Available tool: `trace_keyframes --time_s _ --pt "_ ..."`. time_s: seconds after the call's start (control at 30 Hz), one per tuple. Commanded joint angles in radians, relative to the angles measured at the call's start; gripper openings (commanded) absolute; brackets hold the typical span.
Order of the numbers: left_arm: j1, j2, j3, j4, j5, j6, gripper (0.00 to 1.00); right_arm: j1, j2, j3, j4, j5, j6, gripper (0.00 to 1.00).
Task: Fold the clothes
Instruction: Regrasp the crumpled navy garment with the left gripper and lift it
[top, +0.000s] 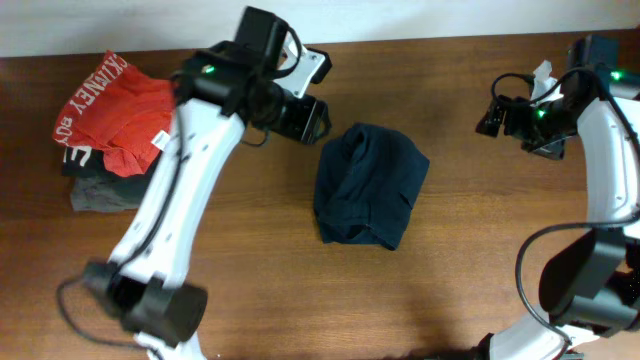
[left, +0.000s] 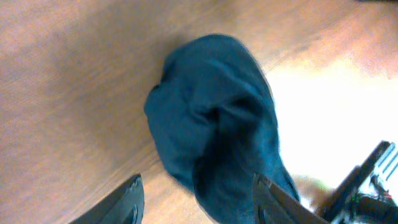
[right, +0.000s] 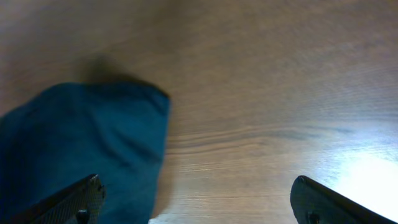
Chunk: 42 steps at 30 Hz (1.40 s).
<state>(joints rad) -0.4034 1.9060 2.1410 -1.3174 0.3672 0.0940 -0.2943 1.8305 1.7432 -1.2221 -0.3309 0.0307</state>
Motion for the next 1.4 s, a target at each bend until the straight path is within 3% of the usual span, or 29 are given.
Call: trace_keyframes --time_s 0.0,0.17,0.57,0.63,0.7,0.73,0.77,0.83,0.93,1.13,1.23,1.37 --pt "-0.047 -0.019 0.004 -0.06 -0.012 0.135 0.6 0.0 -0.093 0.01 0.002 -0.084 -0.053 1.0" --pt "-0.131 0.024 -0.052 -0.04 -0.037 0.196 0.73 -0.001 -0.187 0.01 0.007 -0.074 -0.049 0.99" --pt "-0.26 0.225 -0.079 -0.039 -0.068 0.195 0.72 -0.022 -0.27 0.01 0.006 0.04 0.011 0.99" --pt "-0.28 0.231 -0.079 -0.032 -0.068 0.195 0.65 -0.022 -0.27 0.01 0.007 0.04 0.011 0.99" --pt "-0.295 0.231 -0.079 -0.011 -0.068 0.186 0.45 -0.022 -0.27 0.01 0.007 0.04 0.011 0.99" --pt "-0.299 0.231 -0.079 0.0 -0.068 0.171 0.21 -0.022 -0.27 0.01 0.007 0.04 0.011 0.99" --pt "-0.302 0.23 -0.077 0.013 -0.068 0.143 0.1 -0.022 -0.27 0.01 0.007 0.04 0.011 0.99" --pt "-0.304 0.23 -0.065 0.022 -0.068 0.102 0.0 -0.022 -0.27 0.01 0.006 0.043 0.011 0.99" --pt "-0.299 0.229 0.009 -0.006 -0.026 0.037 0.0 -0.029 -0.27 0.01 0.011 0.079 0.014 0.99" --pt "-0.271 0.227 0.355 -0.032 0.311 -0.067 0.0 -0.122 -0.27 0.01 0.045 0.104 0.146 0.99" --pt "-0.265 0.227 0.551 -0.081 0.293 -0.159 0.0 -0.183 -0.27 0.01 0.048 0.097 0.166 0.99" --pt "-0.265 0.227 0.764 -0.188 0.163 -0.225 0.0 -0.23 -0.27 0.01 0.038 0.095 0.166 0.99"
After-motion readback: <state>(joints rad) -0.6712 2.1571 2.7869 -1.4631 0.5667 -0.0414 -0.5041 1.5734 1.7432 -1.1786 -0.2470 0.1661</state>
